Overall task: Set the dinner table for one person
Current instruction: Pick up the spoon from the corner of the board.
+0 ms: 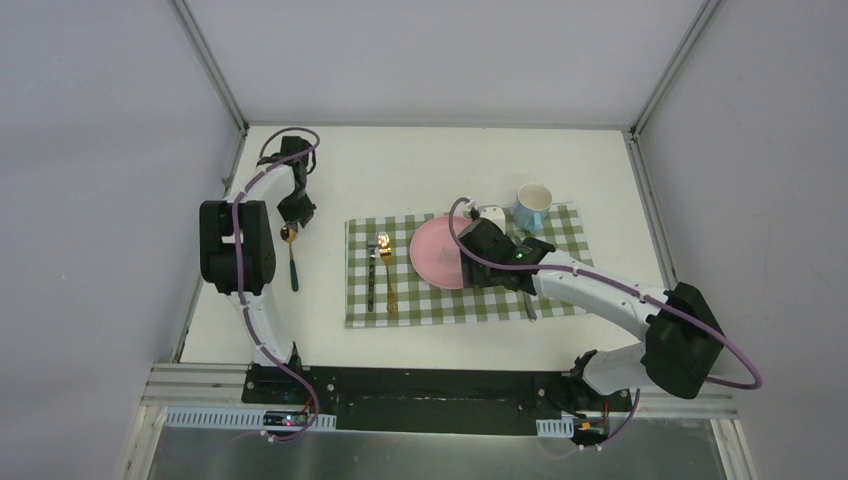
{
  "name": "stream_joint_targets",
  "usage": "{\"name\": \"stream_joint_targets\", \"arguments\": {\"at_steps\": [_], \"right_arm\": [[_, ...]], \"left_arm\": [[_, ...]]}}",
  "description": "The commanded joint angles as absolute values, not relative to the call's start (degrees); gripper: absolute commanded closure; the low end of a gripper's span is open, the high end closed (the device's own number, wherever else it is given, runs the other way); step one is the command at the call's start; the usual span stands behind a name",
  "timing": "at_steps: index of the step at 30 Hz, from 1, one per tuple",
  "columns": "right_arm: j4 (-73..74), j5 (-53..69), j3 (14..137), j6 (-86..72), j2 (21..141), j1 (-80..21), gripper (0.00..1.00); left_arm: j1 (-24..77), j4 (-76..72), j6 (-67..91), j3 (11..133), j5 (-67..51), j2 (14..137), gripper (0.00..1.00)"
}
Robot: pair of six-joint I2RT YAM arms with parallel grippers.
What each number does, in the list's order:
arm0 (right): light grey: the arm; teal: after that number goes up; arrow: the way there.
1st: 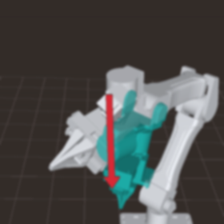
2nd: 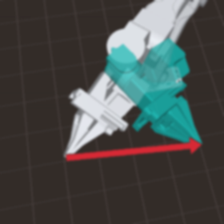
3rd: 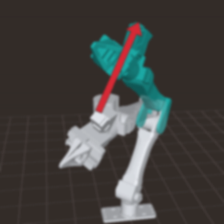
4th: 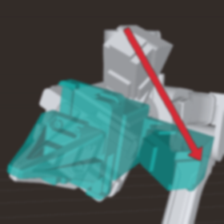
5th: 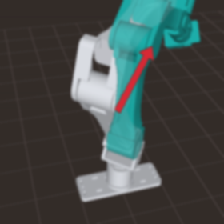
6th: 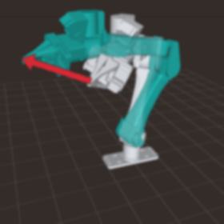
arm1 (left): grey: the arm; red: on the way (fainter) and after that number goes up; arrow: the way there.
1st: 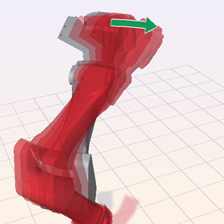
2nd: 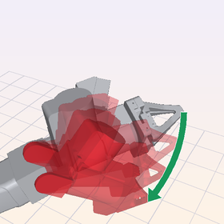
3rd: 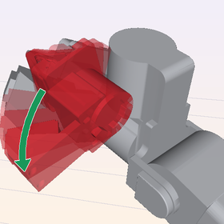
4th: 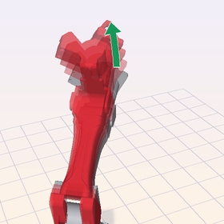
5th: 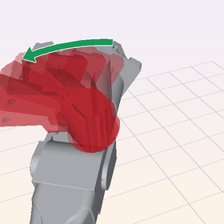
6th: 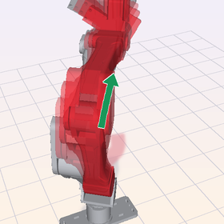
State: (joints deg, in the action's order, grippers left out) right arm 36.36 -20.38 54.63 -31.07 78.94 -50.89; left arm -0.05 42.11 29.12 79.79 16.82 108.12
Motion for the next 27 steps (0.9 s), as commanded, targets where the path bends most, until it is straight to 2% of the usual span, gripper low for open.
{"name": "stream_joint_targets", "arguments": {"at_steps": [1, 14, 20, 27], "right_arm": [[34.22, -19.95, 55.98, -30.25, 79.54, -51.36, 0.39], [33.32, -19.51, 55.64, -30.47, 80.58, -51.85, 0.39], [32.96, -19.27, 55.03, -30.52, 80.34, -52.03, 0.39], [32.71, -19.21, 54.41, -30.78, 80.24, -52.18, 0.39]], "left_arm": [[-0.17, 41.35, 28.28, 81.63, 17.89, 110.38, 0.77], [-0.18, 41.33, 27.70, 82.63, 19.24, 110.62, 0.79], [-0.18, 43.99, 28.17, 84.17, 25.37, 111.64, 0.79], [-0.18, 45.52, 28.21, 85.69, 27.31, 114.09, 0.79]]}}
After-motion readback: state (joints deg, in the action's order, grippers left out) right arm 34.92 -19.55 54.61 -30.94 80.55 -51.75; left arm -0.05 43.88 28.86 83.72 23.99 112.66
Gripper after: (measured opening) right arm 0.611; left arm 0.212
